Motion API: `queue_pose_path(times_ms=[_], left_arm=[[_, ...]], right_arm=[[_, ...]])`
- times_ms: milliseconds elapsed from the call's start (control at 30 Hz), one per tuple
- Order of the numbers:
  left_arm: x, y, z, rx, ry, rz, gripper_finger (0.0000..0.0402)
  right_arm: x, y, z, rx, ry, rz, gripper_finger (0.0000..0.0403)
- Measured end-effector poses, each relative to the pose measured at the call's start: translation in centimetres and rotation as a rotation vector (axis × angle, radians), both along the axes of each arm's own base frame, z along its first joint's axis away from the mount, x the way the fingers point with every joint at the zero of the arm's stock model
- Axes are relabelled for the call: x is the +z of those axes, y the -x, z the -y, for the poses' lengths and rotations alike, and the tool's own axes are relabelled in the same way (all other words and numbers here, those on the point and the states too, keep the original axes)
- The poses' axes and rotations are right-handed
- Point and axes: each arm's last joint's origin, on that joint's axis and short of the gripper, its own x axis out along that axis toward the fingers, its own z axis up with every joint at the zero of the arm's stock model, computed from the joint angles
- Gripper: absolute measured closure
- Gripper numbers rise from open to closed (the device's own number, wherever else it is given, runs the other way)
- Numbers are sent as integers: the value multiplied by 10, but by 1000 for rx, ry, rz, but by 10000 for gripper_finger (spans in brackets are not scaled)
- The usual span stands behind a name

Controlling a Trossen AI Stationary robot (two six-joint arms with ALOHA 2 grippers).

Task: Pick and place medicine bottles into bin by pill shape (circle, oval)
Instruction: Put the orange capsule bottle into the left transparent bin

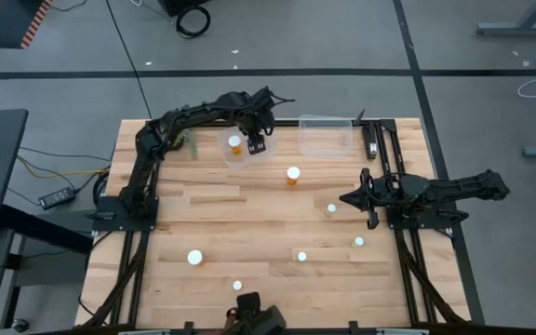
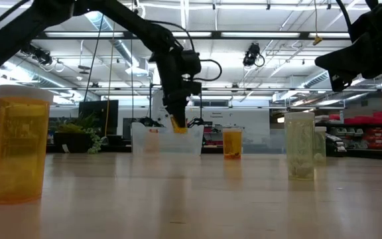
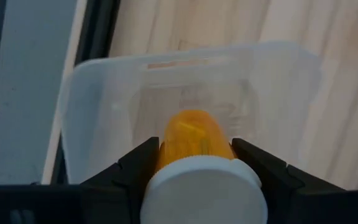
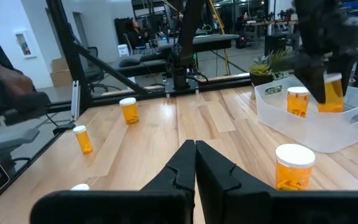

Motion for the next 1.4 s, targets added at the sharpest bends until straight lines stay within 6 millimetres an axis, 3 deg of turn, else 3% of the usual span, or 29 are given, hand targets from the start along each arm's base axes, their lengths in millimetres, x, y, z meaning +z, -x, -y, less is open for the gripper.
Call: queue_pose_path(times_ms=[500,933,1400], left_arm=[[-38,9,-27,37,37,-84,200],[-40,11,-25,34,52,-108,180],[-35,7,-24,29,31,-104,126]], right_arm=[[0,0,0,0,0,0,383],[0,0,0,0,0,0,383],[0,0,0,0,0,0,383]])
